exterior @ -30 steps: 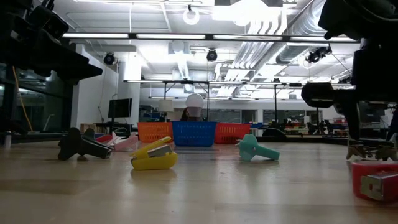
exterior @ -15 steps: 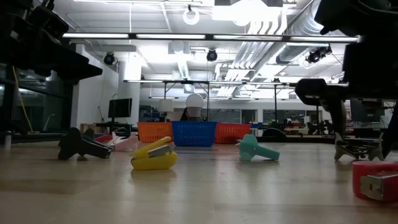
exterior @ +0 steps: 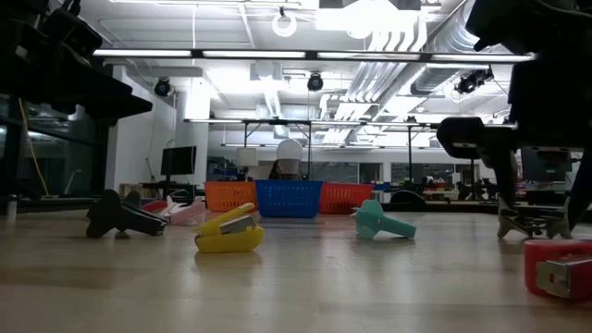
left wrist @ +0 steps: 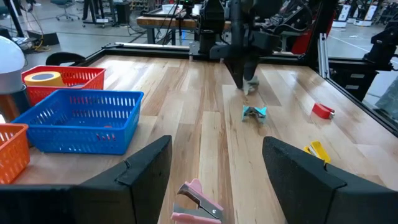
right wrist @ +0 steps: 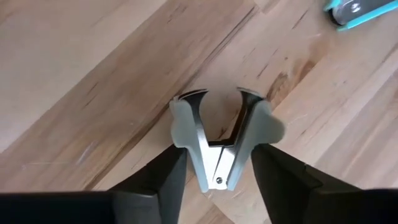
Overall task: Pick and place Stapler, Stapler remover, tape
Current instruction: Put the gray staple remover into the orange basket
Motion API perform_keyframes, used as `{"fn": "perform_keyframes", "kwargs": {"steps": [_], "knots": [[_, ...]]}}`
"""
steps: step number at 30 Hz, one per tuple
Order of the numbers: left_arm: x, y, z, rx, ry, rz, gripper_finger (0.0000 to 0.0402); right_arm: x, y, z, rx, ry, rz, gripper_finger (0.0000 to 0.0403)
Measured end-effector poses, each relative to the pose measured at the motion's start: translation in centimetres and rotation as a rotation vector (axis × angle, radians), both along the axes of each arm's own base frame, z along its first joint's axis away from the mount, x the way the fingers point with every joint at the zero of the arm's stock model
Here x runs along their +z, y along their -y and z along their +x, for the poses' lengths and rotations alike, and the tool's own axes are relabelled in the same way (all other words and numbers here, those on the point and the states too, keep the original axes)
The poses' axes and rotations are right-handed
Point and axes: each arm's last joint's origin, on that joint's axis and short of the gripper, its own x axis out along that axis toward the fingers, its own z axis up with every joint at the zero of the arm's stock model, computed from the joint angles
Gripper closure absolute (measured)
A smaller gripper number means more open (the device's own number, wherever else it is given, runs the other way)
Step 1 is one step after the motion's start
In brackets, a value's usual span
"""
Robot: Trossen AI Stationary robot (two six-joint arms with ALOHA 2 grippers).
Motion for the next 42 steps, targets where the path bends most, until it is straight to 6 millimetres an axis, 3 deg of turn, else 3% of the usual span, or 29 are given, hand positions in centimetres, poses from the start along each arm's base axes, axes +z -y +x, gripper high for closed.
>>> {"fn": "perform_keyframes", "kwargs": {"steps": [11, 17, 22, 26, 32, 42], "knots": [[0.0, 0.0, 0.0, 0.000, 0.000, 0.000, 0.0156, -0.2, -0.3, 0.6, -0.036, 0.022, 0.044, 0.0313], [0.0, 0.0, 0.0, 0.000, 0.000, 0.000, 0.0156, 0.2, 0.0, 1.1, -0.281, 0.043, 0.044, 0.0325], [0.0, 0.0, 0.0, 0.000, 0.000, 0.000, 0.0156, 1.9, 1.0, 2.5, -0.513, 0.081, 0.026, 0.0325], [0.0, 0.0, 0.0, 0.000, 0.000, 0.000, 0.0156, 3.3, 2.0, 3.7, -0.638, 0.173, -0.077, 0.0325], [0.0, 0.0, 0.0, 0.000, 0.000, 0.000, 0.0156, 3.7, 3.3, 5.1, -0.791, 0.340, -0.354, 0.0325], [0.0, 0.0, 0.0, 0.000, 0.000, 0.000, 0.0156, 3.7, 4.0, 5.8, -0.804, 0.482, -0.504, 0.0325]]}}
